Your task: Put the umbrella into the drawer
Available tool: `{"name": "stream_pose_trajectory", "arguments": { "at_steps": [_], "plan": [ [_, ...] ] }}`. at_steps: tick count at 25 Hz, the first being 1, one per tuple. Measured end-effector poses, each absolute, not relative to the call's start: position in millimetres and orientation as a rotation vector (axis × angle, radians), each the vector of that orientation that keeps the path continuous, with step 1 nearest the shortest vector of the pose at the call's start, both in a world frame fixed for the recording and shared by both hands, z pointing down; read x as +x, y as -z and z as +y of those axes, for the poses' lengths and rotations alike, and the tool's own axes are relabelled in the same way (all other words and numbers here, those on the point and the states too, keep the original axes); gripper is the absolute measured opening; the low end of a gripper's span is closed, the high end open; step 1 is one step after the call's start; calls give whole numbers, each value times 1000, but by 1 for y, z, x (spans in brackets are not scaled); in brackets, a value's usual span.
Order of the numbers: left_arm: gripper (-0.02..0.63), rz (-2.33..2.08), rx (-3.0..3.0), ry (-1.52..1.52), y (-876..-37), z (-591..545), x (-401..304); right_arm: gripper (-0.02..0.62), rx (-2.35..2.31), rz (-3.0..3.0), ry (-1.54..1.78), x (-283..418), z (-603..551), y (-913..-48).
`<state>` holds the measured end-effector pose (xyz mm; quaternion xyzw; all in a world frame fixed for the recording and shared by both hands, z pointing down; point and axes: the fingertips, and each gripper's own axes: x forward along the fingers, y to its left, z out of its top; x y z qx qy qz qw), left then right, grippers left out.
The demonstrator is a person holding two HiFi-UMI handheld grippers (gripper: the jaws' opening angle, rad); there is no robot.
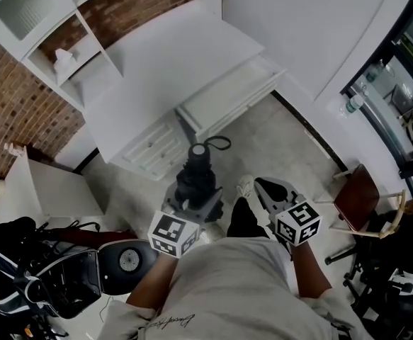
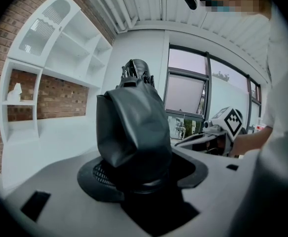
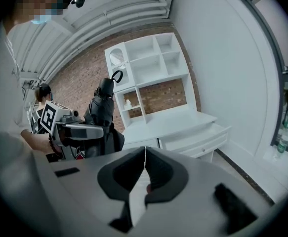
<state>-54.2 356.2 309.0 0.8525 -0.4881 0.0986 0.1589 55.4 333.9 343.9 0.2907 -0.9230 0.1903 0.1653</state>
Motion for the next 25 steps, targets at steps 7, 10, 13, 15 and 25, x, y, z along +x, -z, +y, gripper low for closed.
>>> {"name": "stream_pose_trajectory", "arguments": {
  "at_steps": [7,10,13,15,25],
  "plan": [
    [287,-1406,2420,-282,-316,288,-64,28,795,-2615,-565,45,263,-357],
    [287,-1418,2411,-273,-315,252,-68,28,775,-2608,-564,42,227,-360],
    [287,-1433,2408,-270,-313,218,-70,28,760,-2603,-558,42,190,-361],
    [287,-1443,2402,-268,-314,197,-70,28,751,-2602,-559,44,168,-362],
    [287,-1454,2363,-265,-318,119,-53,28,714,-2608,-563,59,88,-358]
  ]
}}
